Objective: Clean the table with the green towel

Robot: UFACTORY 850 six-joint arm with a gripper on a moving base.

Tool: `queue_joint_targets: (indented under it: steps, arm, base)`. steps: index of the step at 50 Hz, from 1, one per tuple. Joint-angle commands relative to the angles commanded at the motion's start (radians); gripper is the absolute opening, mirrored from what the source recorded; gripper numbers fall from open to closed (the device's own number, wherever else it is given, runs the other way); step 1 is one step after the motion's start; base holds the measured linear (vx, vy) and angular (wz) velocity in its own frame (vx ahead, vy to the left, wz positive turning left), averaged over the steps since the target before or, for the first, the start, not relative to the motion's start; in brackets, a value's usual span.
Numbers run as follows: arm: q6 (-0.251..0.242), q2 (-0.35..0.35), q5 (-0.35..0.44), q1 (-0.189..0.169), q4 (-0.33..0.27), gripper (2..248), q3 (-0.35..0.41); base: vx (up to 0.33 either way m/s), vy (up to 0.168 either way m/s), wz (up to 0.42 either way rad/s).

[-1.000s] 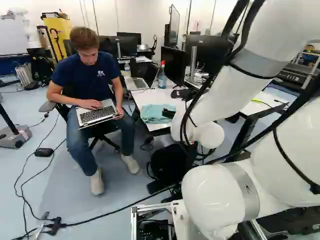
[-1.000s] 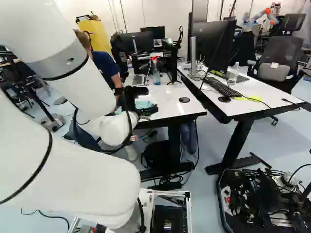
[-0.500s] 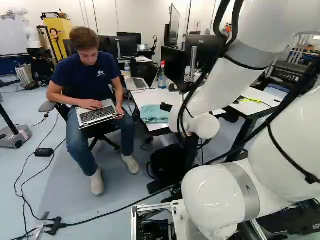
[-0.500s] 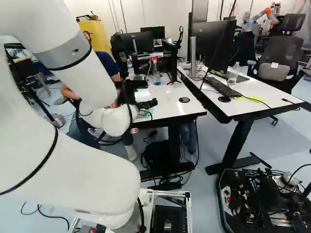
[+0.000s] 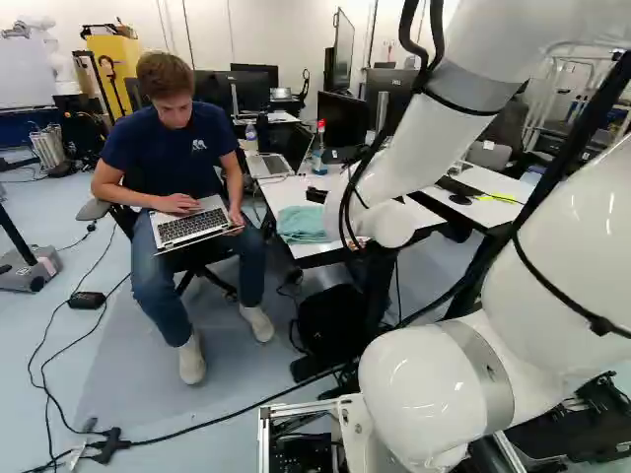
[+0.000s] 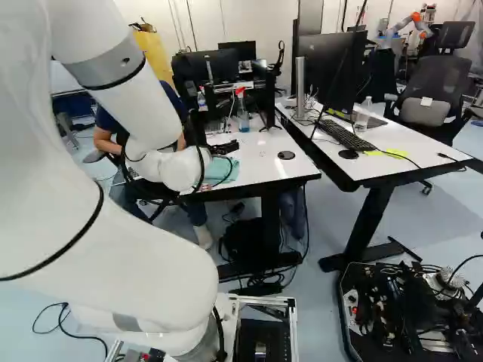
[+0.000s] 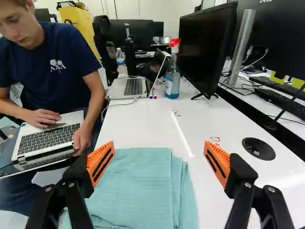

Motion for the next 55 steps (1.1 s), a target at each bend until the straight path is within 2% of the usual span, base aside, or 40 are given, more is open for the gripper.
queue_joint_targets:
  steps: [35, 55]
  arm:
    - [0.000, -0.069, -0.351, 0.096, 0.081, 247, -0.153]
    - [0.000, -0.121, -0.561, 0.123, 0.143, 247, -0.256]
  base:
    - [0.000, 0.000, 0.000]
    - [0.000, 0.000, 0.000]
